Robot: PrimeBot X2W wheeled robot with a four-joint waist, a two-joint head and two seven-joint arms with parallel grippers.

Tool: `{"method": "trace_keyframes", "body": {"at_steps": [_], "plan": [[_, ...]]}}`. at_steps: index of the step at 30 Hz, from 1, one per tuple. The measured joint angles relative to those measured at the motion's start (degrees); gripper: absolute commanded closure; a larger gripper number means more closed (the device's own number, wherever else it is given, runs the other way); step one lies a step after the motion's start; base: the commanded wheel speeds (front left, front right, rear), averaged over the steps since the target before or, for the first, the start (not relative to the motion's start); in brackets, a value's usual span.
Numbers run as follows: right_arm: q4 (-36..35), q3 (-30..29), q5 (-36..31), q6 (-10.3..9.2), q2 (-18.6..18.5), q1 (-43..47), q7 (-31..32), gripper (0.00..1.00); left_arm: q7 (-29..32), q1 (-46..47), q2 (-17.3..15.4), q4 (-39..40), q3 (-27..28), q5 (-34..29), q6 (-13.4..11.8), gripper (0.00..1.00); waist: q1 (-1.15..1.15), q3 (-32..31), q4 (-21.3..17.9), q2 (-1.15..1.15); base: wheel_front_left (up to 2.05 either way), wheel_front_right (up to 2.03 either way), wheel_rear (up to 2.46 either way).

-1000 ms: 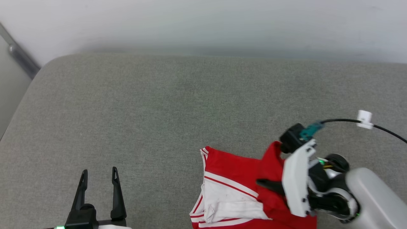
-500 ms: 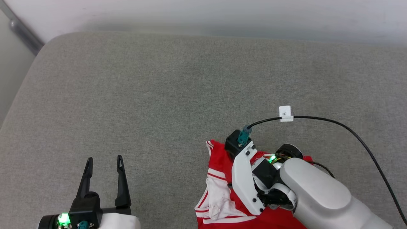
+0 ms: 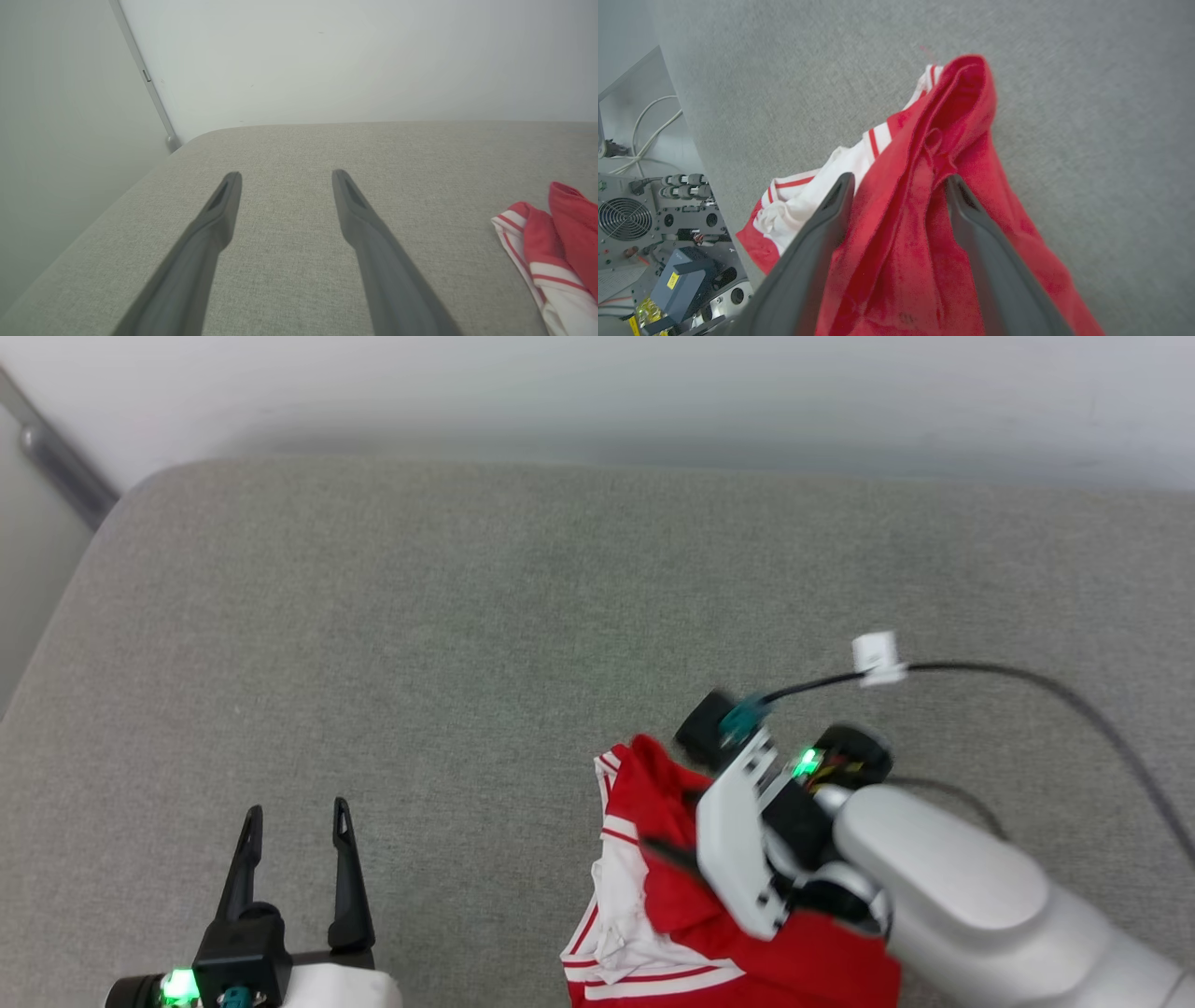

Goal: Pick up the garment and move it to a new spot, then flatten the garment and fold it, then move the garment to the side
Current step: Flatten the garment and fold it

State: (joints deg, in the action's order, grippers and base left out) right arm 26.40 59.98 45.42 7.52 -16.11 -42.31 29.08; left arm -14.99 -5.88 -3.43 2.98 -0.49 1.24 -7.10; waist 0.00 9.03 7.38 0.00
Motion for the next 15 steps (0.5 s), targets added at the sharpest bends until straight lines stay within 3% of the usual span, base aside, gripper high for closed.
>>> {"method": "trace_keyframes", "body": {"at_steps": [4,8,15], "plan": [[-3.4,-3.8,-1.0,-0.01,-3.8,-0.9,-8.9,0.00,0.0,-1.2,0.0,0.2,0.6,-0.1,0.0,0.00,0.00,-1.6,-1.1,0.00,0.00,0.00,0.00],[-4.7,-11.8,-5.7,-0.01,-7.5,-0.5,-20.0,0.00,0.0,-2.0,0.0,0.4,0.8,-0.4,0.0,0.00,0.00,-2.8,-2.5,0.00,0.00,0.00,0.00],[-4.1,-29.4,-17.5,-0.01,-8.1,8.3,-38.5,0.00,0.0,-3.4,0.1,0.7,1.3,-0.5,0.0,0.00,-0.01,-4.4,-4.7,0.00,0.00,0.00,0.00]]}}
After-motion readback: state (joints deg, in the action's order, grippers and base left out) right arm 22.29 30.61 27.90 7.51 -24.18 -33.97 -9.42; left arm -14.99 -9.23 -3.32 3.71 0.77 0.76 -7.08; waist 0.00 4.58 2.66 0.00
